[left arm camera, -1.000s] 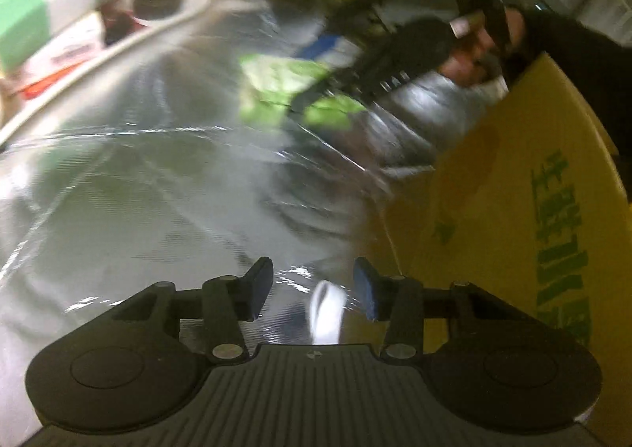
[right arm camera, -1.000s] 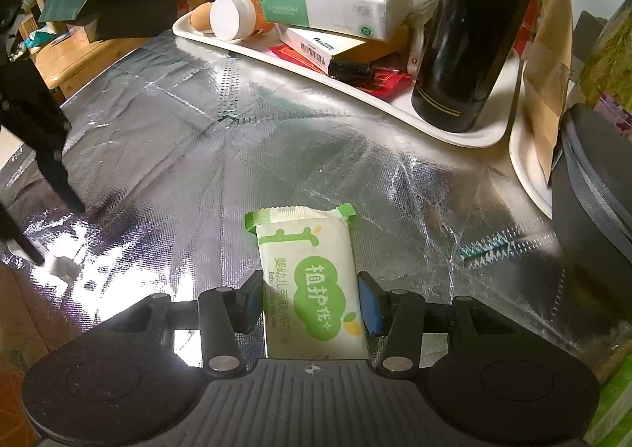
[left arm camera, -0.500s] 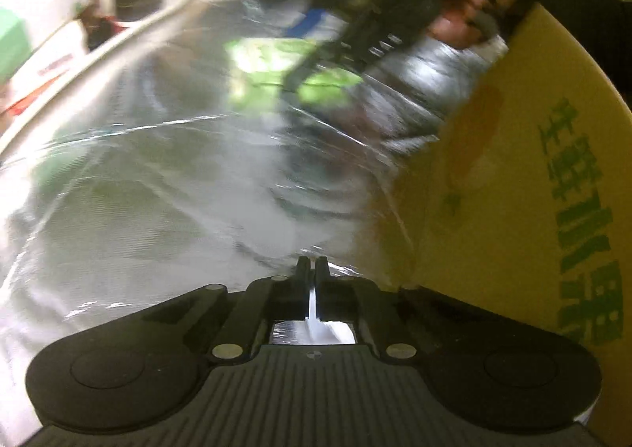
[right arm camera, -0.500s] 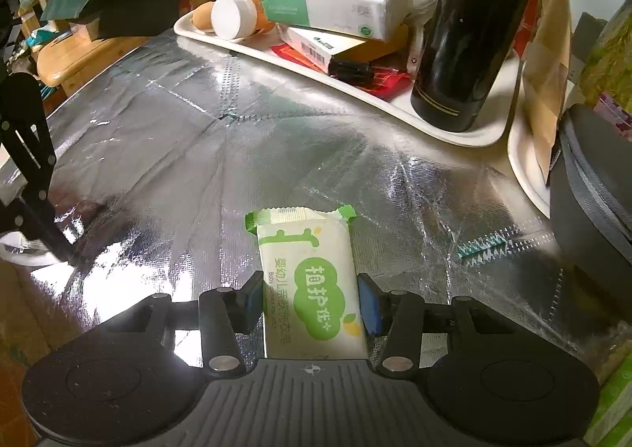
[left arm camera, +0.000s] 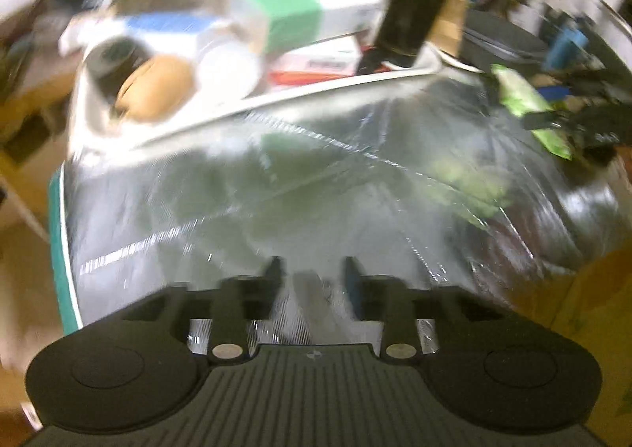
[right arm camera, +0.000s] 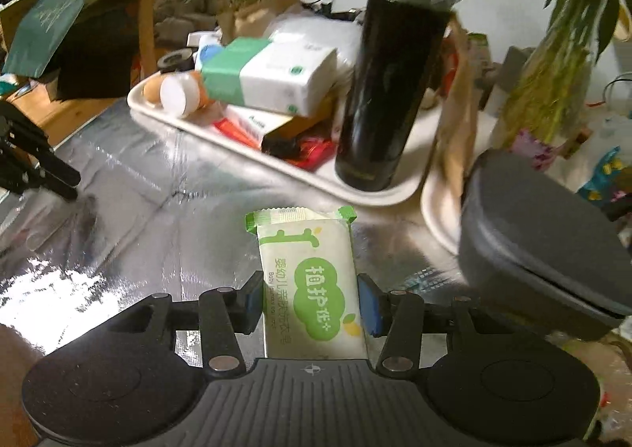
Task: Organize soft objects
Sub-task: 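Lift the white strap with the left tool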
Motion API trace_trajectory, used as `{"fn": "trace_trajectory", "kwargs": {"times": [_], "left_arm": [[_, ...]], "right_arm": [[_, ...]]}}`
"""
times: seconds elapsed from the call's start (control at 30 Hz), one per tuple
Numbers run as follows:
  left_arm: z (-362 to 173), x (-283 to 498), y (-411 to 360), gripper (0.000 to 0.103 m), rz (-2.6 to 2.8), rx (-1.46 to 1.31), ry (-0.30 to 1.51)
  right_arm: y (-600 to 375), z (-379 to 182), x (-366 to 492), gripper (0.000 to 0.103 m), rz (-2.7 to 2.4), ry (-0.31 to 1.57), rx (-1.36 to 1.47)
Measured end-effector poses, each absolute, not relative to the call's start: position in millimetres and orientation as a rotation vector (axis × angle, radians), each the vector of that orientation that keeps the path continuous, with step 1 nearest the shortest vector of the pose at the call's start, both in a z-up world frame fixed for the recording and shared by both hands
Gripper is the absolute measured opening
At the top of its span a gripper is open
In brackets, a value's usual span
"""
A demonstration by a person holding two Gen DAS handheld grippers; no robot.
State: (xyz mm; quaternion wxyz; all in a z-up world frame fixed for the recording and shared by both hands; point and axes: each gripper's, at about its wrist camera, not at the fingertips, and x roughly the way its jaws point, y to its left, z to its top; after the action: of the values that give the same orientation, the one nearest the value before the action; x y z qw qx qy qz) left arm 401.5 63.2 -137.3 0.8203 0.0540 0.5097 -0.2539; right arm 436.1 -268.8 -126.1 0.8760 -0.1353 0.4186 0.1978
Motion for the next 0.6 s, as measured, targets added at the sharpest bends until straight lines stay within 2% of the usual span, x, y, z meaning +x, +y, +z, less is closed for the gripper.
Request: {"fn": "trace_trajectory", "kwargs": {"times": [0.03, 0.1, 0.33, 0.37, 0.4, 0.43, 0.6], "left_arm": [[-137, 401, 63, 0.048, -0.537, 0.100, 1.091], [-139, 399, 60, 0.049, -0.549, 0.090, 1.127], [-150, 382, 32, 0.047, -0.441, 0.210, 1.194], [-150, 381, 31, 0.045, -0.413, 0.207, 1.195], [-151, 381, 29, 0.034, -0.375, 0.210, 1.194], [-149, 381, 30, 0.015, -0.335, 0.229, 1.191], [-138, 377, 32, 0.014, -0.293, 0.195, 1.162]], "right_arm": [[-270, -121, 434, 0.051, 0.409, 0.868, -0.279], [-274, -108, 429, 0.051, 0.397, 0.857, -0.269], [-277, -66, 406, 0.051, 0.373, 0.796, -0.217], [-277, -62, 403, 0.051, 0.372, 0.793, -0.215], [-276, -59, 399, 0.051, 0.371, 0.792, -0.213], [-276, -57, 395, 0.051, 0.371, 0.791, -0.211], [-278, -45, 374, 0.051, 0.371, 0.772, -0.190]]}}
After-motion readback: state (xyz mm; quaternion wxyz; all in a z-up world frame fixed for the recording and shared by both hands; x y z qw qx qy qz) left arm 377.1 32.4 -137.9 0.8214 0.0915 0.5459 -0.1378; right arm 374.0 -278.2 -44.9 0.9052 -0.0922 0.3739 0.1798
